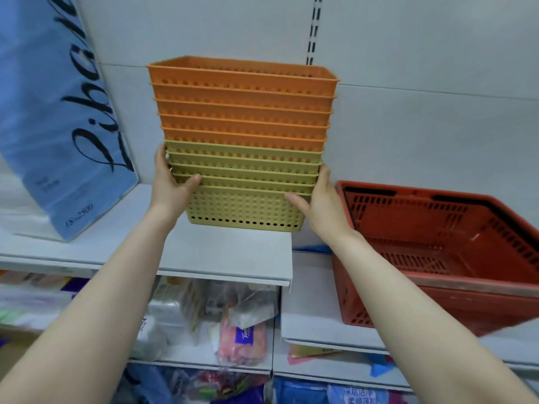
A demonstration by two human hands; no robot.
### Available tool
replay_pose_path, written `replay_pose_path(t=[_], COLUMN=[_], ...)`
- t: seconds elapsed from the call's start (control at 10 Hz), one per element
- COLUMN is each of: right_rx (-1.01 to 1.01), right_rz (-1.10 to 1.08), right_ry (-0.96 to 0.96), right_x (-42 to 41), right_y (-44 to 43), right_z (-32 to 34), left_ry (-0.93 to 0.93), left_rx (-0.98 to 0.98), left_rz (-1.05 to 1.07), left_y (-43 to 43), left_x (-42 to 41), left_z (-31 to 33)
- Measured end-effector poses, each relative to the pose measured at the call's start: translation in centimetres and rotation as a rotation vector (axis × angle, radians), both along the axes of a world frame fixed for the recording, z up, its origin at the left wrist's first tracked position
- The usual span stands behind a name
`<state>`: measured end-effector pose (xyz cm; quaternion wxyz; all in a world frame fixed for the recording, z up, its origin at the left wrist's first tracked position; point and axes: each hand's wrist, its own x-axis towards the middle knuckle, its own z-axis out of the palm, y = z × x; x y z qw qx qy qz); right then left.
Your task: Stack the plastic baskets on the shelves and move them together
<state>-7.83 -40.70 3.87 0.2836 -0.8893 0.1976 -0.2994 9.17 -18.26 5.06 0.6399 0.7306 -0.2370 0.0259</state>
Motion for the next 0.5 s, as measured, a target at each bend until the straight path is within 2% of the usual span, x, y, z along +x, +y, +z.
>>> replay_pose_path(t=[0.2,0.3,0.4,0.5], right_rx=[-0.045,-0.032,-0.081,-0.217], right_rz=[-0.036,0.018,0.116,-0.057], right_ry=[0.017,0.084,0.288,0.124], right_x=[0.3,-0.4,-2.6,-6.0], right_y=[-0.3,-0.4,-2.7,-5.9], right_z=[-0.2,0.7,3.3,7.3], left_ry=[-0.007,-0.025,-0.005,-0.13], left_rx=[-0.015,0.006,-0.006,0.018], left_rz=[-0.032,0.0,0.089,0.159], left_y=[0.0,0.1,0.3,1.1], left_x=[0.5,0.0,-1.4,-4.8], left_z=[-0.6,-1.2,-2.2,-4.2])
